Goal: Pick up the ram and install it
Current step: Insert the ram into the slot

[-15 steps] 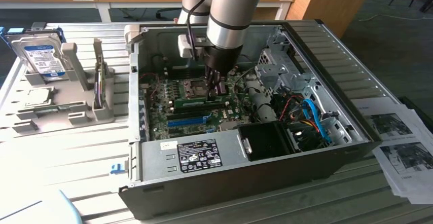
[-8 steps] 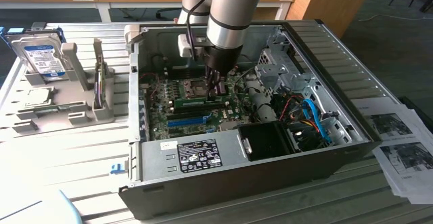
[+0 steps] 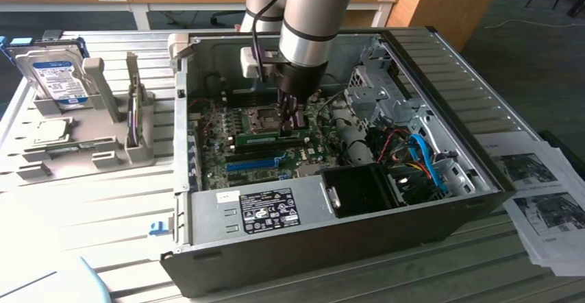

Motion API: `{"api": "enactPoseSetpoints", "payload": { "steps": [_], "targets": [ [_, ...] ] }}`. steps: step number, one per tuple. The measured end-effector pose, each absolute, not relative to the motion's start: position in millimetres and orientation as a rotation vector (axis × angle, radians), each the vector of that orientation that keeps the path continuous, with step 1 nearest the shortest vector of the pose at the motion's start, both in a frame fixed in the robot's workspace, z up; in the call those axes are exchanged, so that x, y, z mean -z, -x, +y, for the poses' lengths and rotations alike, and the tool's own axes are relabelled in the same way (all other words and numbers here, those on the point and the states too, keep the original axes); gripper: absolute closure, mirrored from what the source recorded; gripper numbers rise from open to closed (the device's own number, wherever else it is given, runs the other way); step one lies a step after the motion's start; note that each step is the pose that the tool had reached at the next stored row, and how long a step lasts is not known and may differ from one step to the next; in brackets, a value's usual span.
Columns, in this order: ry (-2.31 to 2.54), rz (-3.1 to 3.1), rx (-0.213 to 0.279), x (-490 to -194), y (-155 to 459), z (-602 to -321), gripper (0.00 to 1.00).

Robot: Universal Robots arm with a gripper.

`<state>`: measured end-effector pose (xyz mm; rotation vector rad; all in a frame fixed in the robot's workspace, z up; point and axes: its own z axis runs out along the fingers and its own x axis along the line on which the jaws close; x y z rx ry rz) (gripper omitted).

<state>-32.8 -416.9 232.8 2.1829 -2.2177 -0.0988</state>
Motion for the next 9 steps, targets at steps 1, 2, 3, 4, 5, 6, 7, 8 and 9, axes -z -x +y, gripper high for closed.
{"api": "enactPoseSetpoints", "payload": {
  "steps": [1, 2, 3, 4, 5, 6, 7, 8, 9],
  "targets": [
    [-2.183, -2.218, 0.099, -232.7, 32.9, -416.9, 0.89],
    [-2.183, -2.218, 0.099, -232.7, 33.3, -416.8, 0.89],
    [-2.183, -2.218, 0.099, -232.7, 33.6, -416.8, 0.89],
    [-2.183, -2.218, 0.099, -232.7, 33.8, -416.8, 0.89],
    [-2.183, -2.218, 0.099, -232.6, 33.8, -416.8, 0.89],
    [-2.183, -2.218, 0.099, -232.7, 33.9, -416.8, 0.89],
    [-2.183, -2.218, 0.099, -232.6, 33.9, -416.8, 0.89],
    [-2.183, -2.218, 0.099, -232.6, 33.9, -416.8, 0.89],
    [-2.183, -2.218, 0.099, -232.2, 34.0, -416.9, 0.89]
  ]
}}
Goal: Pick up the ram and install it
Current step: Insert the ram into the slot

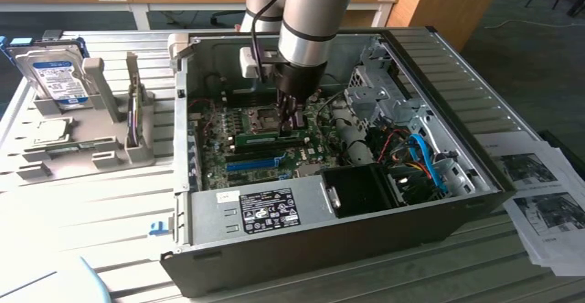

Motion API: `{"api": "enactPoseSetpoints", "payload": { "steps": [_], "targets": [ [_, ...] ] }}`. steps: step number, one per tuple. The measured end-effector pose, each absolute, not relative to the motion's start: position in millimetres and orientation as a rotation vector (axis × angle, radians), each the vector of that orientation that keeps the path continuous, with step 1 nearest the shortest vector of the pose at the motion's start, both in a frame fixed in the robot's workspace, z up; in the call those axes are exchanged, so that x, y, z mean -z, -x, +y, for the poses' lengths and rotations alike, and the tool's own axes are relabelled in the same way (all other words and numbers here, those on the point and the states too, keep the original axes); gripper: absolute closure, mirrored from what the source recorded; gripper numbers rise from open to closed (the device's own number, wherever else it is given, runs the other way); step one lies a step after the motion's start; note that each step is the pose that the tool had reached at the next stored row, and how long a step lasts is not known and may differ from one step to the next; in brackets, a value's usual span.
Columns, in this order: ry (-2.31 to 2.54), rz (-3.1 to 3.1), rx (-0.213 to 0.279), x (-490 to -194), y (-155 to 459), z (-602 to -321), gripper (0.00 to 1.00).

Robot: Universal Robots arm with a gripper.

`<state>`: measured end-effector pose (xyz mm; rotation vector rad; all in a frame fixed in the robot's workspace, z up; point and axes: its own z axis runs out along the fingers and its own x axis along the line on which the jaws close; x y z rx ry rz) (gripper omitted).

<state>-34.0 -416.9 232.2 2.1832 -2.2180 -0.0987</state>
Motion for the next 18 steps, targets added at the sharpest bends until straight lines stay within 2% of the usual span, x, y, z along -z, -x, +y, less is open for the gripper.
{"api": "enactPoseSetpoints", "payload": {
  "steps": [18],
  "targets": [
    [-2.184, -2.219, 0.096, -230.7, 34.5, -416.8, 0.89]
  ]
}}
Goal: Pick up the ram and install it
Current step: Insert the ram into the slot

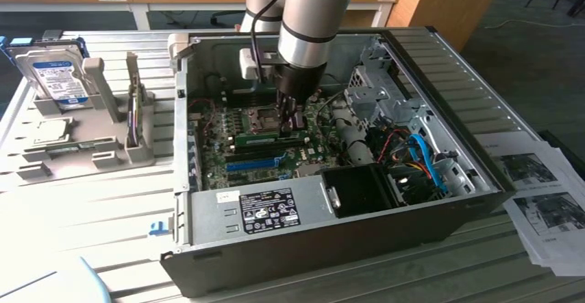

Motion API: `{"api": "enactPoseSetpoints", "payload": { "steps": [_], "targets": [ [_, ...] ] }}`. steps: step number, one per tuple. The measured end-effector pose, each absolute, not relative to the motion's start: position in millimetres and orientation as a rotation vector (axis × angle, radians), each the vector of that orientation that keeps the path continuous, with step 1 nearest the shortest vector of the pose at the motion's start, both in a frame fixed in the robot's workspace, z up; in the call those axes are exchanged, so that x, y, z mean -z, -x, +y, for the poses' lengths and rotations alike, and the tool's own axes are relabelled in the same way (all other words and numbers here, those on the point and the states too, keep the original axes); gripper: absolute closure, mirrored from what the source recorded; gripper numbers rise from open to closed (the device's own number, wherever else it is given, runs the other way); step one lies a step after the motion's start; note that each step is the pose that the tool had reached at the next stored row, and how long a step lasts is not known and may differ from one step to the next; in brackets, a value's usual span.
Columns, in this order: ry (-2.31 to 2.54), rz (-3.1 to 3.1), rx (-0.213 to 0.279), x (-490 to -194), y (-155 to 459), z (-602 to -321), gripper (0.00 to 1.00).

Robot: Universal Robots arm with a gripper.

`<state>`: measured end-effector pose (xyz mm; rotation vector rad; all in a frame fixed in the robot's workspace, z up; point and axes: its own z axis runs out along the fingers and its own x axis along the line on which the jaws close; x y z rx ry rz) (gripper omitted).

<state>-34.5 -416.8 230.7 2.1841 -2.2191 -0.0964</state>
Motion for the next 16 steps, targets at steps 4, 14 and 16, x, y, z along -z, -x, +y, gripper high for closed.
{"api": "enactPoseSetpoints", "payload": {
  "steps": [4, 14, 16],
  "targets": [
    [-2.186, -2.221, 0.092, -230.6, 36.8, -416.7, 0.89],
    [-2.188, -2.222, 0.09, -230.7, 37.1, -416.8, 0.89],
    [-2.187, -2.222, 0.09, -230.7, 36.9, -416.8, 0.89]
  ]
}}
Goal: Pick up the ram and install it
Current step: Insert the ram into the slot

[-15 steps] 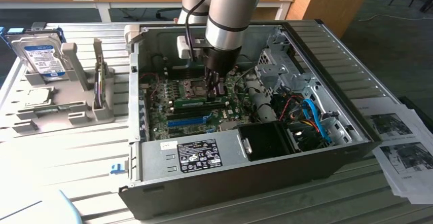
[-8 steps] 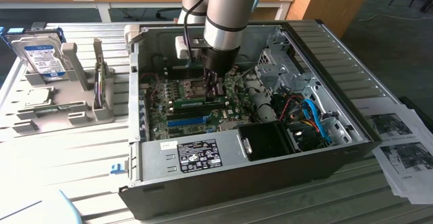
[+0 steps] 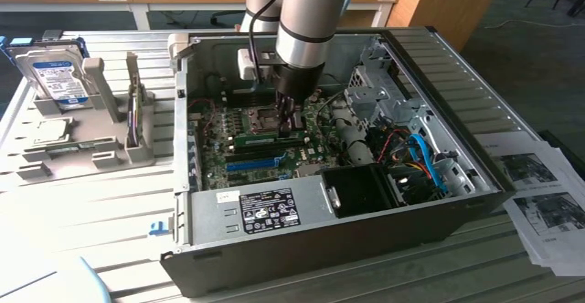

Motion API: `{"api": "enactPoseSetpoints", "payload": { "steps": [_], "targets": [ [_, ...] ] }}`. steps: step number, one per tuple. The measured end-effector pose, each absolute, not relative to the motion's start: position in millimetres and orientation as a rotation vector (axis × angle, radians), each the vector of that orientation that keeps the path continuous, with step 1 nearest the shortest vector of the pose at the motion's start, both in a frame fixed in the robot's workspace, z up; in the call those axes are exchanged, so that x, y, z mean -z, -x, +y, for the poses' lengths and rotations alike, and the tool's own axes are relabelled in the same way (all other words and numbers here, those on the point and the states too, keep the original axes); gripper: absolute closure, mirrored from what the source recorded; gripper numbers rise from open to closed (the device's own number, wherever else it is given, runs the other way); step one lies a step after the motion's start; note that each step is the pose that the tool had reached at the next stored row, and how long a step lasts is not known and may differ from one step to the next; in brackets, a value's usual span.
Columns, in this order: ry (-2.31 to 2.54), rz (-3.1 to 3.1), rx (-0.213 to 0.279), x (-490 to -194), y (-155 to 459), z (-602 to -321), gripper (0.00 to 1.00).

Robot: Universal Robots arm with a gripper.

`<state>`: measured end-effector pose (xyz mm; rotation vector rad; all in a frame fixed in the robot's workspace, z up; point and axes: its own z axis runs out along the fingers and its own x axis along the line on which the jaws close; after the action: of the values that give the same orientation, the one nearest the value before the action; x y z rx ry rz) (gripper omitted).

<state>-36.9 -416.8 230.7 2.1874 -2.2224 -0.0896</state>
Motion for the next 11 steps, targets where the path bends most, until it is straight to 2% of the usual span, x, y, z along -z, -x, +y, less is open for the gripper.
{"api": "enactPoseSetpoints", "payload": {
  "steps": [11],
  "targets": [
    [-2.188, -2.222, 0.09, -230.7, 36.2, -416.8, 0.89]
  ]
}}
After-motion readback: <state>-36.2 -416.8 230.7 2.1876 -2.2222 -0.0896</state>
